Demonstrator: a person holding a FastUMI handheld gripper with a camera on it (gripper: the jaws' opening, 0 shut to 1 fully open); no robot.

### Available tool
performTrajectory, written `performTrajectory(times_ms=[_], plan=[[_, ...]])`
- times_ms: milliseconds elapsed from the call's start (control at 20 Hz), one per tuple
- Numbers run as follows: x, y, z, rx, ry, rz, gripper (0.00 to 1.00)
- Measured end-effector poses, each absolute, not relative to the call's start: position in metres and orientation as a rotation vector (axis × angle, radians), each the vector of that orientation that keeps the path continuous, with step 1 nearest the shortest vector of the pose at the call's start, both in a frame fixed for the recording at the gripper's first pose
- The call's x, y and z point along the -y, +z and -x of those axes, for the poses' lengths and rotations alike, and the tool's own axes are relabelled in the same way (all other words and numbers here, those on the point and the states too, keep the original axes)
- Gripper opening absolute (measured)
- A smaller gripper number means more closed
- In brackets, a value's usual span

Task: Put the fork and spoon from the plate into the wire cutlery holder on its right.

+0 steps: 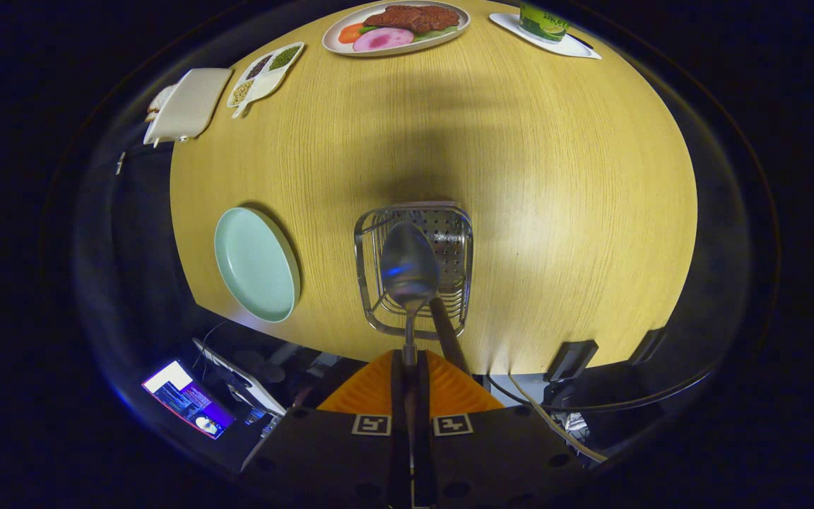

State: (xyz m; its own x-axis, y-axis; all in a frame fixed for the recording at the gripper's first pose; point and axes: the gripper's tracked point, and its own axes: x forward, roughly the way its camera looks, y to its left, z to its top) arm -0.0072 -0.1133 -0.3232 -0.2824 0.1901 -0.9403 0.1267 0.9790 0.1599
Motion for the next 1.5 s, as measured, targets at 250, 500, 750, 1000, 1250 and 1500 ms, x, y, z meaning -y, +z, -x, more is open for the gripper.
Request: performTrajectory(times_ms=[250,500,750,1000,1250,1500], plan=[[0.111,-0.32,-0.004,-1.827,0.062,-0.279,0.29],[0.117,-0.304,-0.028,-1.645,0.085,-0.299,0.87],[0.116,-0.256,-0.051,-1.359,0.069,-0.321,0.99],[0.109,-0.203,-0.063,-1.054,0.047,-0.29,0.99],[0.096,-0.152,-0.069,-0.85,0.054,-0.287,0.99],[0.085,-0.067,-0.082,-0.593,0.053,-0.295,0.99]])
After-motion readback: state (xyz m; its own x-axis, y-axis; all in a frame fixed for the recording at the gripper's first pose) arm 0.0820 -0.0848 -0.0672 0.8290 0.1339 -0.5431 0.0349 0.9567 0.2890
